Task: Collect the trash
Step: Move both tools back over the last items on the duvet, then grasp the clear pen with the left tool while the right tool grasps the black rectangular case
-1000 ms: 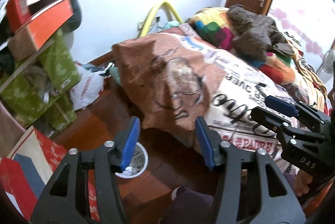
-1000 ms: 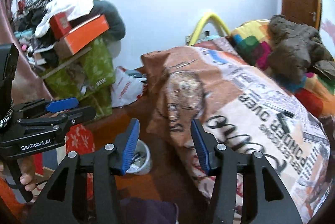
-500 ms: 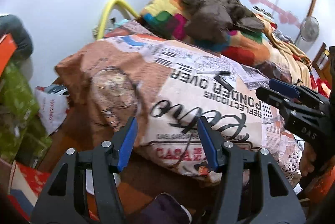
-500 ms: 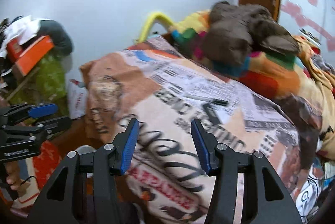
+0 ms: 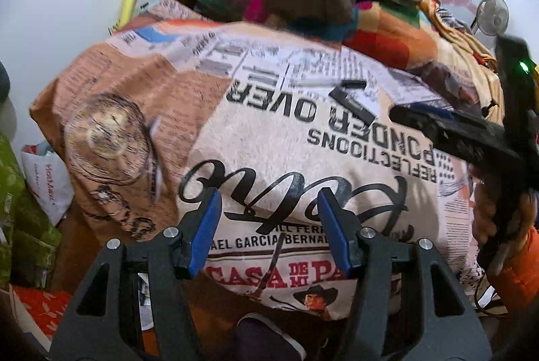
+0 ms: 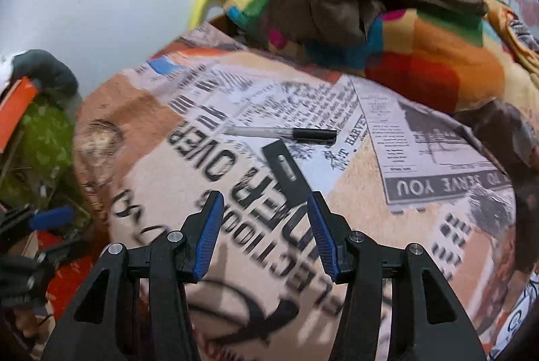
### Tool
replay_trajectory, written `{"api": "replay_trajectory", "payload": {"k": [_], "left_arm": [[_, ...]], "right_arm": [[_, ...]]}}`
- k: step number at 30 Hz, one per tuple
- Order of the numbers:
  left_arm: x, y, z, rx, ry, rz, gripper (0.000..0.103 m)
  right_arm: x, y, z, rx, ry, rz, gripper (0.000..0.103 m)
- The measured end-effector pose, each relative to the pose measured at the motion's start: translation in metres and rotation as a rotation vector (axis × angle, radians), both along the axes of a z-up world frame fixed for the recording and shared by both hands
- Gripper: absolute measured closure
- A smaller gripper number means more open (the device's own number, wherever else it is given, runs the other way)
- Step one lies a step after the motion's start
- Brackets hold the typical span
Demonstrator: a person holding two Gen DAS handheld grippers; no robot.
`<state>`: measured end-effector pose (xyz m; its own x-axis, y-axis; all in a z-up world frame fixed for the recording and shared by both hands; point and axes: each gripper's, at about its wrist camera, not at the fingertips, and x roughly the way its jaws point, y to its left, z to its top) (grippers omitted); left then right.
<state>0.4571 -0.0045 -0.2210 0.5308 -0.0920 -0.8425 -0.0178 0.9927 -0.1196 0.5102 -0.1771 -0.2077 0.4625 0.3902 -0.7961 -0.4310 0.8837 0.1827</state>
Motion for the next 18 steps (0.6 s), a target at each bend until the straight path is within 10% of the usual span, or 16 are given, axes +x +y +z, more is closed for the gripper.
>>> {"api": "replay_trajectory", "payload": {"k": [13, 18], "left_arm": [[0.065, -0.004, -0.03, 0.029, -0.011, -0.061, 0.045], [0.099, -0.016, -0.026, 0.032, -0.056, -0.145, 0.045]], "right_arm": [[0.033, 0.025, -0.04, -0.198, -0.064, 0.087, 0.059], [0.031, 0.019, -0.039, -0.173, -0.082, 0.117, 0.079]]}}
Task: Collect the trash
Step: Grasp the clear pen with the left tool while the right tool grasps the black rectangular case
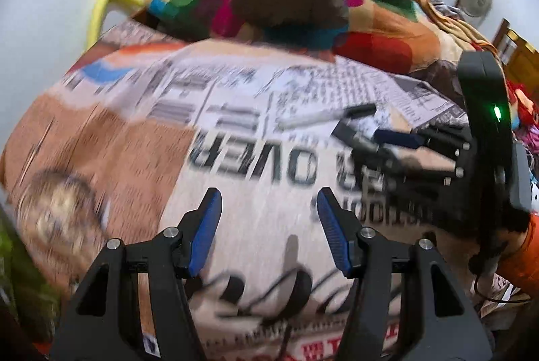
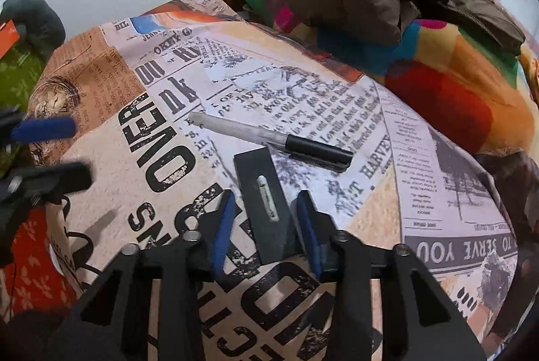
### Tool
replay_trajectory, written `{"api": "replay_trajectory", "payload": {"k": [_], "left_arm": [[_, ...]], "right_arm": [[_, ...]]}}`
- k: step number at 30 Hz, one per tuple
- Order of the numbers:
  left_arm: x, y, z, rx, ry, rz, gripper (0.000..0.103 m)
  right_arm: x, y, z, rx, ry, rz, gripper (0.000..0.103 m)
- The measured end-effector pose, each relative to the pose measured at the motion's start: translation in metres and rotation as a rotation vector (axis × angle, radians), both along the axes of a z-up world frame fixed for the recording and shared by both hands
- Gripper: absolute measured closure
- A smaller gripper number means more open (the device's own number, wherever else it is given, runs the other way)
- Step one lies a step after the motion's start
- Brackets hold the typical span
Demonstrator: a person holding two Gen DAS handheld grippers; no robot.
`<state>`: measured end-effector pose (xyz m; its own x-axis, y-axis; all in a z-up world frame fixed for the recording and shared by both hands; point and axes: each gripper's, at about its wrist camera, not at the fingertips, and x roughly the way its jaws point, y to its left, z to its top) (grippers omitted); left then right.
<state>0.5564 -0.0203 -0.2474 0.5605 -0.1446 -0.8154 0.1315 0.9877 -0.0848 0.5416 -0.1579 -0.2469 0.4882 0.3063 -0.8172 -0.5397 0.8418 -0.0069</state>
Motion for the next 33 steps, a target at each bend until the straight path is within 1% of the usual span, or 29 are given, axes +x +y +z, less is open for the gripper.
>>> {"api": "replay_trajectory", "payload": {"k": [1, 4, 7, 10, 11, 12, 13, 14, 18, 20, 21, 22, 23, 24, 25, 26, 27, 30, 33], "left_arm": [[0.008, -0.003, 0.0, -0.009, 0.001, -0.012, 0.045], [0.032, -0.013, 0.0, -0.049, -0.013, -0.051, 0.045], [0.056, -0.027, -0.002, -0.075, -0.038, -0.08, 0.045], [0.076, -0.042, -0.009, -0.072, -0.031, -0.104, 0.045], [0.083, -0.048, -0.012, -0.068, -0.027, -0.111, 0.045], [0.088, -0.053, -0.016, -0.052, -0.022, -0.112, 0.045], [0.092, -0.06, -0.021, -0.02, -0.017, -0.109, 0.045], [0.095, -0.066, -0.024, -0.008, -0.015, -0.114, 0.045], [0.099, -0.082, -0.036, 0.015, 0.002, -0.153, 0.045], [0.099, -0.089, -0.038, 0.042, 0.0, -0.169, 0.045], [0.097, -0.093, -0.038, 0.064, -0.007, -0.173, 0.048], [0.096, -0.094, -0.038, 0.066, -0.013, -0.174, 0.052], [0.095, -0.096, -0.037, 0.06, -0.012, -0.172, 0.06], [0.093, -0.097, -0.037, 0.063, -0.011, -0.172, 0.074], [0.091, -0.099, -0.036, 0.062, -0.004, -0.177, 0.083], [0.09, -0.101, -0.035, 0.063, 0.004, -0.178, 0.095], [0.088, -0.102, -0.034, 0.062, 0.016, -0.173, 0.096], [0.081, -0.102, -0.033, 0.024, 0.058, -0.176, 0.096], [0.067, -0.101, -0.031, 0.011, 0.087, -0.162, 0.096]], "right_arm": [[0.0, -0.004, 0.0, 0.01, 0.002, 0.0, 0.079], [0.003, -0.018, 0.001, 0.073, 0.048, -0.04, 0.08], [0.002, -0.039, 0.002, 0.091, 0.06, -0.101, 0.08], [-0.001, -0.057, 0.003, 0.093, 0.059, -0.138, 0.08], [-0.003, -0.063, 0.005, 0.086, 0.048, -0.148, 0.08], [-0.005, -0.067, 0.006, 0.081, 0.036, -0.152, 0.08], [-0.007, -0.072, 0.008, 0.081, 0.029, -0.153, 0.08], [-0.008, -0.075, 0.008, 0.084, 0.026, -0.155, 0.08], [-0.012, -0.087, 0.013, 0.12, 0.04, -0.17, 0.08], [-0.013, -0.092, 0.015, 0.13, 0.043, -0.177, 0.08], [-0.013, -0.094, 0.016, 0.132, 0.045, -0.178, 0.08], [-0.014, -0.095, 0.016, 0.135, 0.047, -0.182, 0.08], [-0.013, -0.094, 0.017, 0.138, 0.049, -0.186, 0.08], [-0.013, -0.093, 0.017, 0.141, 0.054, -0.19, 0.08], [-0.013, -0.093, 0.017, 0.144, 0.057, -0.195, 0.08], [-0.011, -0.091, 0.016, 0.146, 0.059, -0.197, 0.08], [-0.013, -0.092, 0.018, 0.15, 0.058, -0.202, 0.08], [-0.019, -0.093, 0.021, 0.152, 0.054, -0.211, 0.08], [-0.024, -0.095, 0.028, 0.156, 0.051, -0.226, 0.08]]}}
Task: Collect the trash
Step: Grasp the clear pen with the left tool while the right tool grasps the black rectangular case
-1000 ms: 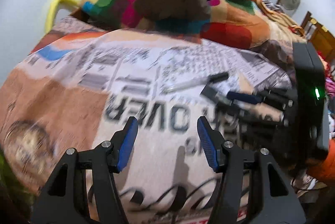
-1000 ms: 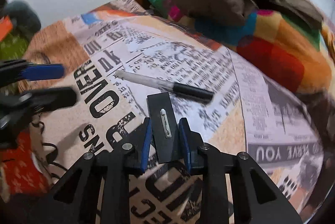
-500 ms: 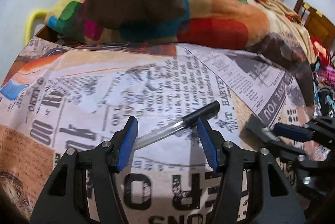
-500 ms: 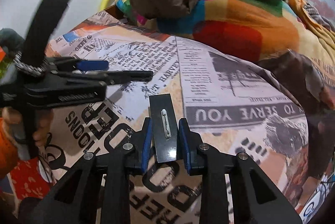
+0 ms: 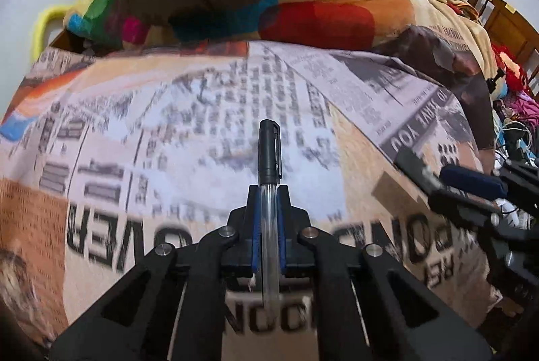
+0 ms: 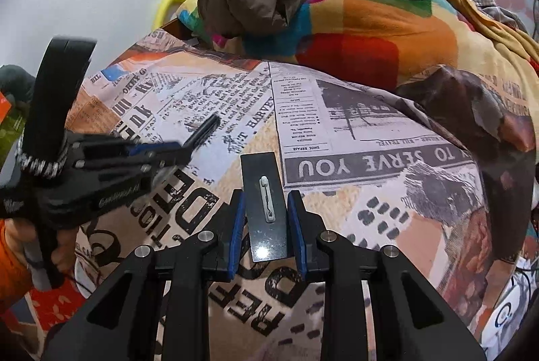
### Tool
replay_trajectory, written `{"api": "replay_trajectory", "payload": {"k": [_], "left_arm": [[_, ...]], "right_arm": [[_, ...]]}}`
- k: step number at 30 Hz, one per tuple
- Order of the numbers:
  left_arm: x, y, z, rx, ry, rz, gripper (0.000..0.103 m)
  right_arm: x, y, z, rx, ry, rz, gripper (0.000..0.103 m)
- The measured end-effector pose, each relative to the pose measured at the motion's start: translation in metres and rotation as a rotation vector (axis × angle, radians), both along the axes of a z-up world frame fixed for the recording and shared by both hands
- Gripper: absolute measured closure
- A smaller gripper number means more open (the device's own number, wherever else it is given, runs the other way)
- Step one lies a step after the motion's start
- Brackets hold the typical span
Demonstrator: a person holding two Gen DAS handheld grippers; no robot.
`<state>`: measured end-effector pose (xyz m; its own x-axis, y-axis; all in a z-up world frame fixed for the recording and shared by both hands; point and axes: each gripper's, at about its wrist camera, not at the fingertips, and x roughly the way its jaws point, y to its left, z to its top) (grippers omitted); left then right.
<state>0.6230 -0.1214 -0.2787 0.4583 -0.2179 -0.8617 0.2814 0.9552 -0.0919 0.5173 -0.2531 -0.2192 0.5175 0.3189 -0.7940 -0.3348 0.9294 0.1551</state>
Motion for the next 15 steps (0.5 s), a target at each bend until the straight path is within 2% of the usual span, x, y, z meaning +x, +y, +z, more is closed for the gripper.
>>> {"api": "replay_trajectory", "payload": {"k": [6, 15], "left_arm": [[-0.033, 0.01, 0.022, -0.024, -0.004, 0.032, 0.096], [-0.083, 0.029, 0.092, -0.017, -0.081, 0.075, 0.096]], "right_arm": [[-0.015, -0.003, 0.026, 0.023, -0.034, -0.02, 0.08], [-0.042, 0.009, 0.08, 0.039, -0.111, -0.008, 0.08]]}}
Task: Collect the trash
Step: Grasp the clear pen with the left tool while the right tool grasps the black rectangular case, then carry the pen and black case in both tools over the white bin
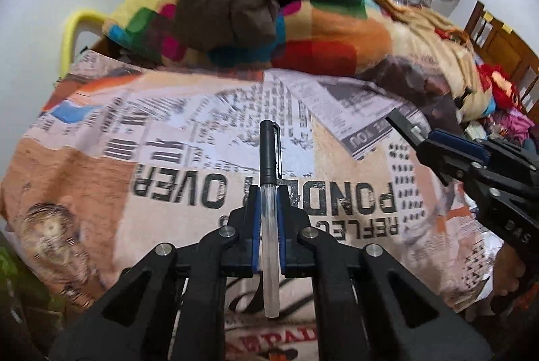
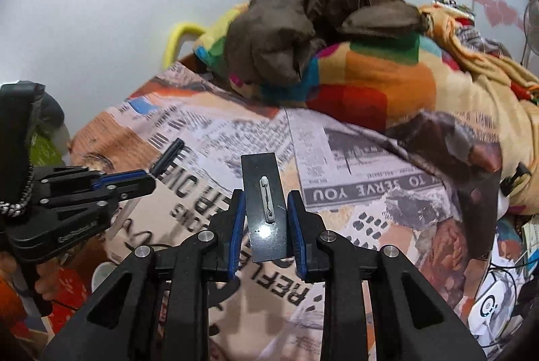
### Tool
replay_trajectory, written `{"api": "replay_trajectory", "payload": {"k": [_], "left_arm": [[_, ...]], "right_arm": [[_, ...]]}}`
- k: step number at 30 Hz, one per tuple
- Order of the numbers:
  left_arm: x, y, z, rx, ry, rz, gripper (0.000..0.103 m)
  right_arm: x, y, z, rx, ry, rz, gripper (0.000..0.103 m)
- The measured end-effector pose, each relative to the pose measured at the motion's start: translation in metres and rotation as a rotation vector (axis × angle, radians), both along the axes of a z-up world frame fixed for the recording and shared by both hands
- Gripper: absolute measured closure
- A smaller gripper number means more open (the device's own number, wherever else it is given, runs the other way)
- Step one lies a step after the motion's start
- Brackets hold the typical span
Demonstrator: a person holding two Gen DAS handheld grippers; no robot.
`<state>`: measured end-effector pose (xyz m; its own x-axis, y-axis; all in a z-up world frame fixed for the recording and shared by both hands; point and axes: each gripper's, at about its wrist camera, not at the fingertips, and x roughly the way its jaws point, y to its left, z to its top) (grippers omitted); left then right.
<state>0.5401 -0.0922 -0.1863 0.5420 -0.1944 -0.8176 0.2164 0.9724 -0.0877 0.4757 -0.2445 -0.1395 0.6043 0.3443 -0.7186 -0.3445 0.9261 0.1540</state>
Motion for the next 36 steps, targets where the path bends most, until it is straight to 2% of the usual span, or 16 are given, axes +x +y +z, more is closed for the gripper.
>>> {"api": "replay_trajectory", "payload": {"k": [8, 15, 20, 28, 36], "left_arm": [[-0.054, 0.035, 0.06, 0.018, -0.096, 0.068, 0.096], [-0.099, 0.076, 0.093, -0.01, -0.151, 0.136, 0.096], [-0.138, 0.109, 0.113, -0.002, -0.189, 0.183, 0.096], [-0.196, 0.179, 0.132, 0.03, -0.222, 0.299, 0.096], [-0.259, 0.254, 0.127, 0.032, -0.217, 0.433, 0.096]], "right_arm": [[-0.033, 0.027, 0.046, 0.023, -0.068, 0.036, 0.08], [-0.06, 0.065, 0.072, 0.038, -0.11, 0.094, 0.08], [-0.082, 0.096, 0.087, 0.045, -0.133, 0.152, 0.08], [-0.117, 0.155, 0.102, 0.051, -0.153, 0.263, 0.08], [-0.149, 0.225, 0.094, 0.054, -0.131, 0.385, 0.08]]}}
